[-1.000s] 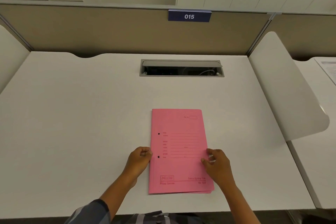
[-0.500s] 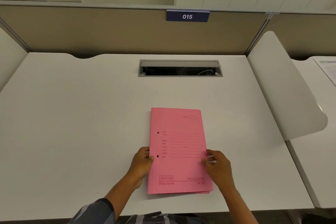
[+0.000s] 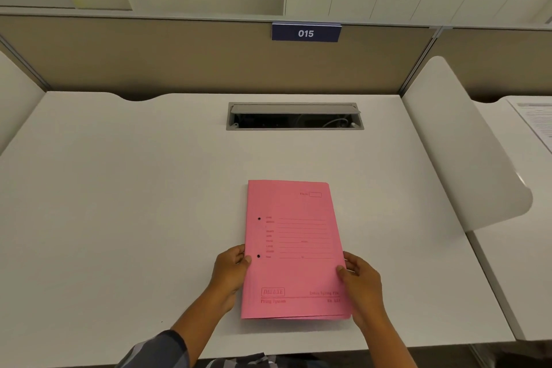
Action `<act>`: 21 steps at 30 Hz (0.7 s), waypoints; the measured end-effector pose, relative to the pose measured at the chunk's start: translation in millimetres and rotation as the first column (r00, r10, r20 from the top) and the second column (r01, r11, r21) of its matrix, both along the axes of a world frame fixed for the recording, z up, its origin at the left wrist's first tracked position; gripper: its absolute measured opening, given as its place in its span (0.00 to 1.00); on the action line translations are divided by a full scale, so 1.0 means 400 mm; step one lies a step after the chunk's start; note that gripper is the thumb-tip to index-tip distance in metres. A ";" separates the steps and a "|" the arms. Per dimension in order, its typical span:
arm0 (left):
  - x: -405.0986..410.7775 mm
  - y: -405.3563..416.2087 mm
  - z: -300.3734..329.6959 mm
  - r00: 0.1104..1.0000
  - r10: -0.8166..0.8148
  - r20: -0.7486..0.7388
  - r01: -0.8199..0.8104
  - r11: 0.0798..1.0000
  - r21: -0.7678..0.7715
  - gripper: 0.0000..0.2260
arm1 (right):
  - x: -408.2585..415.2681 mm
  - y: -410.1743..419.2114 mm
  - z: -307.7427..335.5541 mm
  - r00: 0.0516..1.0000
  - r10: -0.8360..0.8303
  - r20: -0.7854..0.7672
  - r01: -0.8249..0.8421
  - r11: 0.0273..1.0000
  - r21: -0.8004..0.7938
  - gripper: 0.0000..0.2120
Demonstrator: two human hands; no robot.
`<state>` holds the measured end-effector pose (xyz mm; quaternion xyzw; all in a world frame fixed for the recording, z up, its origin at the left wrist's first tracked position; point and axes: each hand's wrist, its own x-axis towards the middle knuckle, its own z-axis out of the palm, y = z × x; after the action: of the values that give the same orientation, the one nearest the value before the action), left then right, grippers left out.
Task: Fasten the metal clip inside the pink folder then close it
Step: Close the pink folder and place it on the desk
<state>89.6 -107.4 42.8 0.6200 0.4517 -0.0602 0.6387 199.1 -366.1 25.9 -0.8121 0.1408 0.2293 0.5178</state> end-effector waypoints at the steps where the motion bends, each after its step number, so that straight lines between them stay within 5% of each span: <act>1: 0.000 0.002 0.005 1.000 0.006 0.005 -0.007 1.000 0.010 0.12 | -0.003 0.006 0.004 1.000 -0.026 -0.016 0.027 0.999 0.029 0.15; 21: 0.104 0.381 0.108 0.937 0.271 0.220 -0.318 0.922 0.220 0.17 | 0.119 0.475 0.155 0.997 0.035 0.071 -0.050 0.974 0.221 0.21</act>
<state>131.0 44.9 85.9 0.6236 0.4827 0.1528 0.5957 246.8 -176.1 87.8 -0.7590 0.0795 0.2272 0.6049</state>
